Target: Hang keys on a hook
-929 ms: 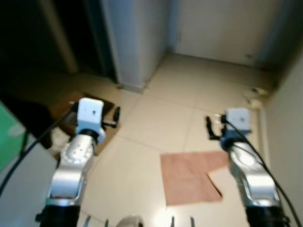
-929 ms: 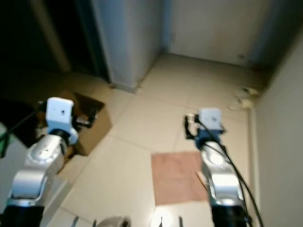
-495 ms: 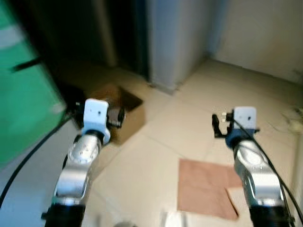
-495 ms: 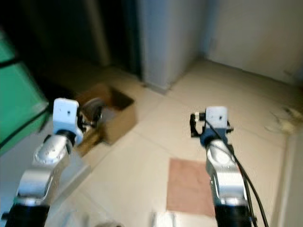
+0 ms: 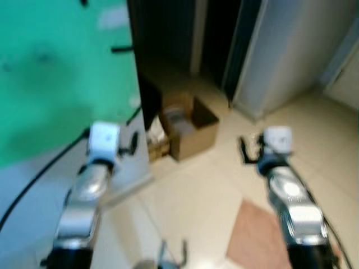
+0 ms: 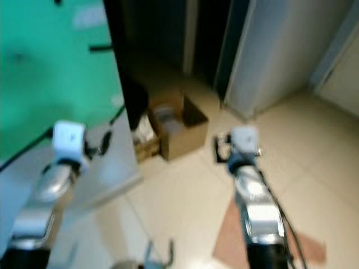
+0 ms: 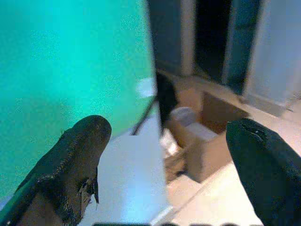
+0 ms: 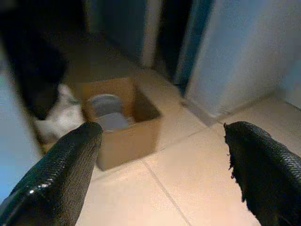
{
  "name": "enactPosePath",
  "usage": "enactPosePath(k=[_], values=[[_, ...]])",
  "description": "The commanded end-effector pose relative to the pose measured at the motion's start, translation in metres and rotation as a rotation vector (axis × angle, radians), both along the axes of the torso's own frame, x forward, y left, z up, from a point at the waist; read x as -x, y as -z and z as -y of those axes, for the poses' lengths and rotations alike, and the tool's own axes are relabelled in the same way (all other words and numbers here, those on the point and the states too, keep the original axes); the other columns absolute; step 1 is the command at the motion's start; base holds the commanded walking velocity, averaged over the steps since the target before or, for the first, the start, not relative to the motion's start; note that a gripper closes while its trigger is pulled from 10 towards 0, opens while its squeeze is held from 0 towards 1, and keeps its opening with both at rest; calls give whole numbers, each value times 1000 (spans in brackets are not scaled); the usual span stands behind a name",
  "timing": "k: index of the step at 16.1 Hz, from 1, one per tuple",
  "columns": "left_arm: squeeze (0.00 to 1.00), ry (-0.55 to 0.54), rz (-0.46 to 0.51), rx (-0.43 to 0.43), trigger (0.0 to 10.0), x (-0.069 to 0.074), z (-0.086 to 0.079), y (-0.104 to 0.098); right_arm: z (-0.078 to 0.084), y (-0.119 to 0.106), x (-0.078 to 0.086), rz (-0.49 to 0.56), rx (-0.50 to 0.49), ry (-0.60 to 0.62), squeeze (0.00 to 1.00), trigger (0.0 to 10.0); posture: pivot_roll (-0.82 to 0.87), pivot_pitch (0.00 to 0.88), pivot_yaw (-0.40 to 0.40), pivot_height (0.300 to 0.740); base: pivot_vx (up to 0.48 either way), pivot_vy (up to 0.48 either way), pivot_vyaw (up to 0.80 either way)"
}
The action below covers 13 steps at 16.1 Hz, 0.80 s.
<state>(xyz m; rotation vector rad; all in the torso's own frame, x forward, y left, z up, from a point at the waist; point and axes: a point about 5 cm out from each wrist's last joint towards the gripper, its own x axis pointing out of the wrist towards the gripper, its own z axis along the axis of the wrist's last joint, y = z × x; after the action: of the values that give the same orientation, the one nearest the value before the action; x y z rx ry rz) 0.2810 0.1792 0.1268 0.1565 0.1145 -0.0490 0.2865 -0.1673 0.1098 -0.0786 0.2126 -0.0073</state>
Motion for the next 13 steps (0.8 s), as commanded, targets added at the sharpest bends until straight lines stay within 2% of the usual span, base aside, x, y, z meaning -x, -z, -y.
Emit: enactPosePath(k=[1,5,13], values=[[0,22,14,14,10000,0,5,-4,5,-2,-1,-1,9,8,1000,10000,-50,0,-8,740,0,0,800],[0,24,16,25,10000,0,4,-4,4,-2,-2,-7,11,-3,1000,10000,-46,0,-12,740,0,0,800],[0,23,19,24,10000,-1,1,-6,1,-2,-5,-10,10,-18,1000,10000,-43,0,-12,740,306,0,800]])
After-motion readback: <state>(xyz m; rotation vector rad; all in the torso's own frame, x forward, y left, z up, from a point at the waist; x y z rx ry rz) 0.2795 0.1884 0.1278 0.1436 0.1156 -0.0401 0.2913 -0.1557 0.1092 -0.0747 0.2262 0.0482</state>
